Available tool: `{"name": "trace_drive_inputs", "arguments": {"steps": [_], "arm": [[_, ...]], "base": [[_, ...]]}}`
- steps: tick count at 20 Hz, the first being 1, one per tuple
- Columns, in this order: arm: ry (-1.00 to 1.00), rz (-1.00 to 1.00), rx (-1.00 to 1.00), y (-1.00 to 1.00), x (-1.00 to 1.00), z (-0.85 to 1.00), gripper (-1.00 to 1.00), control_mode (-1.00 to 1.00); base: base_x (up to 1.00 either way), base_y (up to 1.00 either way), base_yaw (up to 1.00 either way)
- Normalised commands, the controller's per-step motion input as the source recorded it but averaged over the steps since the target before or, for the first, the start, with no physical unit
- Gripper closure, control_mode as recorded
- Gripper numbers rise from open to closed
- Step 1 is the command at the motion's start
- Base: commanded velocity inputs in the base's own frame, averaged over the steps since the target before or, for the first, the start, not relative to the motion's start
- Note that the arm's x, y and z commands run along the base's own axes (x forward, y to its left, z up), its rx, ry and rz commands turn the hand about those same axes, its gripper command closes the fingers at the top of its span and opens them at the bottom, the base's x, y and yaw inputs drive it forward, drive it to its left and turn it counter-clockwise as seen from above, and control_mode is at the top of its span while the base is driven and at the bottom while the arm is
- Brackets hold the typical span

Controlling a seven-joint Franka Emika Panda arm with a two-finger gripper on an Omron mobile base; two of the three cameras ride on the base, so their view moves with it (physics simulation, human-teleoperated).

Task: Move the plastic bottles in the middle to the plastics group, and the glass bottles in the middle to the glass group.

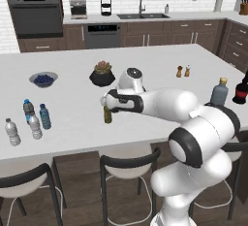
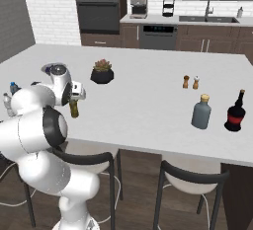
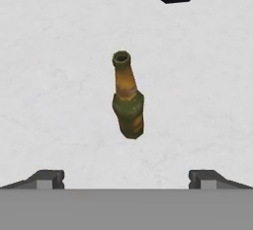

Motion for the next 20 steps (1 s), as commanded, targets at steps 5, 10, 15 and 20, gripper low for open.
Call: {"name": "trace_drive_inputs", "arguments": {"steps": [5, 10, 15, 20], "arm": [[0.00, 0.00, -0.03, 0.00, 0.22, -0.01, -1.00, -1.00], [0.00, 0.00, -0.06, 0.01, 0.02, -0.09, -1.00, -1.00], [0.00, 0.00, 0.00, 0.06, 0.07, -0.08, -1.00, -1.00], [0.00, 0.00, 0.00, 0.04, 0.14, -0.09, -1.00, -1.00]], "base": [[0.00, 0.00, 0.00], [0.00, 0.00, 0.00], [0.00, 0.00, 0.00], [0.00, 0.00, 0.00]]}}
